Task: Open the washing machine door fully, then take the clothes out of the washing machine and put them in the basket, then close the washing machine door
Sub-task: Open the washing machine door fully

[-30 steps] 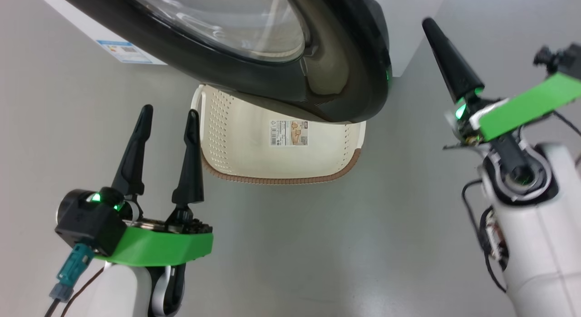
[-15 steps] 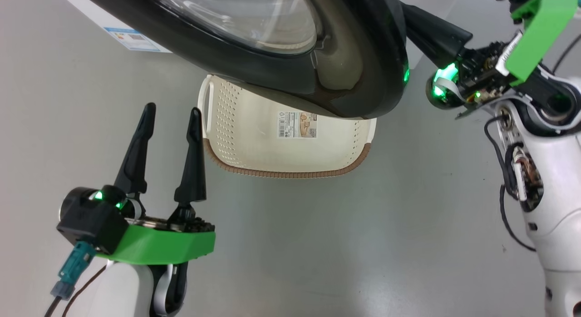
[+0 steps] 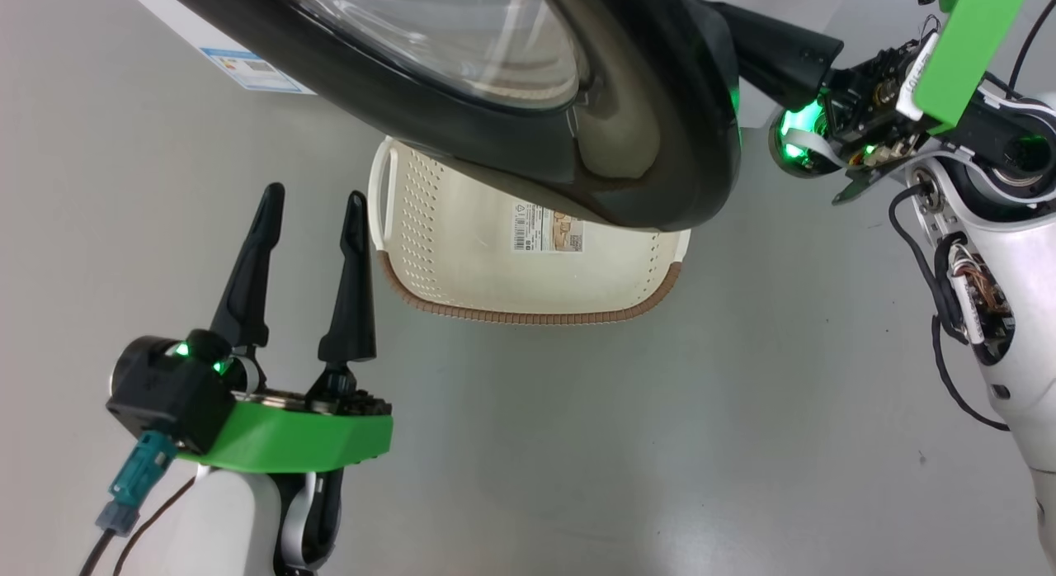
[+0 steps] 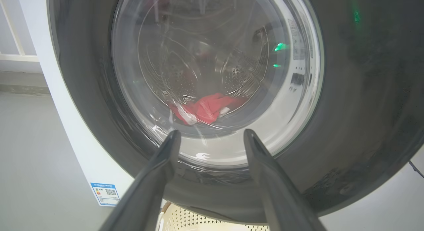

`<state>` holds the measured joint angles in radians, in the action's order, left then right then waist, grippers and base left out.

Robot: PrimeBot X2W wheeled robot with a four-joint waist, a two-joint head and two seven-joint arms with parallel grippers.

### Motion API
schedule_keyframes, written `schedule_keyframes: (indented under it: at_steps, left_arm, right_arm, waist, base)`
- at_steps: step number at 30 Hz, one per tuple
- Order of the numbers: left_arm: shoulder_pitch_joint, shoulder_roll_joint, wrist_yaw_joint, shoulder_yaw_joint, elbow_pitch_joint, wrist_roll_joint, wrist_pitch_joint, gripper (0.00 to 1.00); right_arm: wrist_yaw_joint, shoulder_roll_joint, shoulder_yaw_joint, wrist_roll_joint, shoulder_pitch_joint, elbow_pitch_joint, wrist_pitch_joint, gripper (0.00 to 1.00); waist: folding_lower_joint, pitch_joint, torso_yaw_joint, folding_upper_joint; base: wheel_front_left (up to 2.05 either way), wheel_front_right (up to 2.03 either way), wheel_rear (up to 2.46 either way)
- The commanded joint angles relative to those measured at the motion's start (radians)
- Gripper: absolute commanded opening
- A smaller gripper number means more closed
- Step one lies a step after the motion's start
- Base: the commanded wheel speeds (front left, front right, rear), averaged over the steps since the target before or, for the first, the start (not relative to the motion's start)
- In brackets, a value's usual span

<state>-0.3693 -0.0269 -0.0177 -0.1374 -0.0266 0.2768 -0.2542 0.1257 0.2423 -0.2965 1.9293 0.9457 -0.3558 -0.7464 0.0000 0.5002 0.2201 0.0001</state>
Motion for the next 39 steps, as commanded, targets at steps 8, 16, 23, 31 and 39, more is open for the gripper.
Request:
schedule_keyframes:
  at_steps: [8, 16, 23, 31, 39]
  left_arm:
    - [0.016, -0.023, 0.021, 0.032, 0.009, 0.035, -0.008, 1.0]
    - [0.045, -0.023, 0.035, 0.036, 0.007, 0.049, -0.008, 1.0]
    - [0.081, -0.023, 0.045, 0.026, -0.003, 0.066, -0.008, 1.0]
    - [0.12, -0.023, 0.047, 0.027, -0.009, 0.067, -0.008, 1.0]
    - [0.147, -0.023, 0.045, 0.026, -0.018, 0.064, -0.008, 1.0]
  right_arm:
    - [0.005, 0.034, -0.083, 0.086, -0.108, 0.13, 0.039, 0.0]
    - [0.005, 0.094, -0.158, 0.139, -0.19, 0.212, 0.101, 0.0]
    - [0.005, 0.151, -0.226, 0.186, -0.278, 0.27, 0.161, 0.0]
    - [0.005, 0.184, -0.305, 0.239, -0.329, 0.303, 0.214, 0.0]
    - [0.005, 0.195, -0.364, 0.27, -0.348, 0.311, 0.245, 0.0]
  waist:
    - [0.0, -0.047, 0.025, -0.0001]
    - [0.0, -0.109, 0.073, -0.0001]
    - [0.0, -0.179, 0.14, -0.0001]
    - [0.0, -0.248, 0.211, -0.0001]
    - [0.0, -0.298, 0.273, -0.0001]
  base:
    - [0.0, 0.0, 0.0]
    - [0.0, 0.0, 0.0]
    - [0.0, 0.0, 0.0]
    - [0.0, 0.0, 0.0]
    - [0.0, 0.0, 0.0]
